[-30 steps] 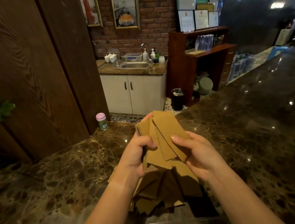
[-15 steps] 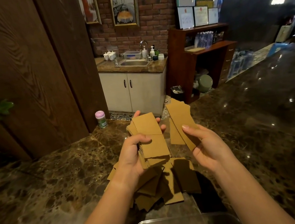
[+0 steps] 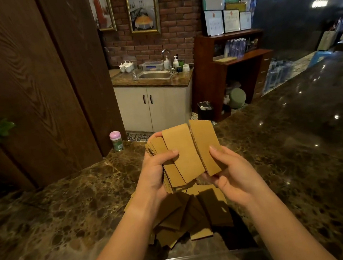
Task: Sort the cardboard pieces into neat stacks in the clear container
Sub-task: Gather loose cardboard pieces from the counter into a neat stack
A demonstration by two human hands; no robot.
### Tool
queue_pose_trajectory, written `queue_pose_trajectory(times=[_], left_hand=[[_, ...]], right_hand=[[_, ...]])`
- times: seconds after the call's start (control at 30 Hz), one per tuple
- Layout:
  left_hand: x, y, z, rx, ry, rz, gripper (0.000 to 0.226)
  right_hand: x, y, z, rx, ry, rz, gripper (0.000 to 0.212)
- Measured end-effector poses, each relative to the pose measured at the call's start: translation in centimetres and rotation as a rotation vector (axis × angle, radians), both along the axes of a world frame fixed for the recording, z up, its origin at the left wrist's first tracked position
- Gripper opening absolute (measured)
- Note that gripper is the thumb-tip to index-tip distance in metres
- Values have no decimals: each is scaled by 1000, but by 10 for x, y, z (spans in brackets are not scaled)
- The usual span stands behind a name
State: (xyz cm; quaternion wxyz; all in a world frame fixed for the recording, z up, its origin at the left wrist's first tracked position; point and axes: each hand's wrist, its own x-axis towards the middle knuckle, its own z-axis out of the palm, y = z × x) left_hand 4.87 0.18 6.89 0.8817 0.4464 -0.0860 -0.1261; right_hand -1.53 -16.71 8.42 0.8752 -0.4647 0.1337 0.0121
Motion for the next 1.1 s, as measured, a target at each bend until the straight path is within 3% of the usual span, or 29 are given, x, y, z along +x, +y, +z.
queue_pose_trajectory(times=[0.1, 0.17, 0.23, 0.33, 0.43, 0.53, 0.63, 0.7, 0.77, 0.9, 1.1], left_hand=[[2, 0, 0, 4, 18, 73, 70], [4, -2, -3, 6, 25, 122, 80], [6, -4, -7, 18, 10, 160, 78], [5, -8, -9, -1, 12, 178, 53], [2, -13, -8, -17, 9, 171, 43], [3, -15, -8, -37, 18, 138, 47], [2, -10, -10, -108, 100, 31, 57], [1, -7, -13, -141, 152, -64, 65], [1, -5, -14, -212, 137, -124, 56], [6, -1, -18, -340, -3, -84, 53], [9, -4, -18, -416, 42, -79, 47]], right_hand=[[-3, 2, 2, 67, -25, -1, 27], [-5, 7, 3, -35, -61, -36, 23], [-6, 11, 2, -249, -93, -148, 17], [-7, 14, 4, -688, -231, -386, 10], [-10, 20, 5, -947, -317, -357, 9], [-9, 26, 5, -725, -289, -134, 9], [-7, 23, 10, -337, -124, 18, 18], [-6, 20, 12, -52, -45, 68, 23], [-7, 16, 11, 81, -31, 34, 24], [-8, 8, 9, 23, -59, -38, 20], [-10, 13, 7, -155, -102, -56, 23]])
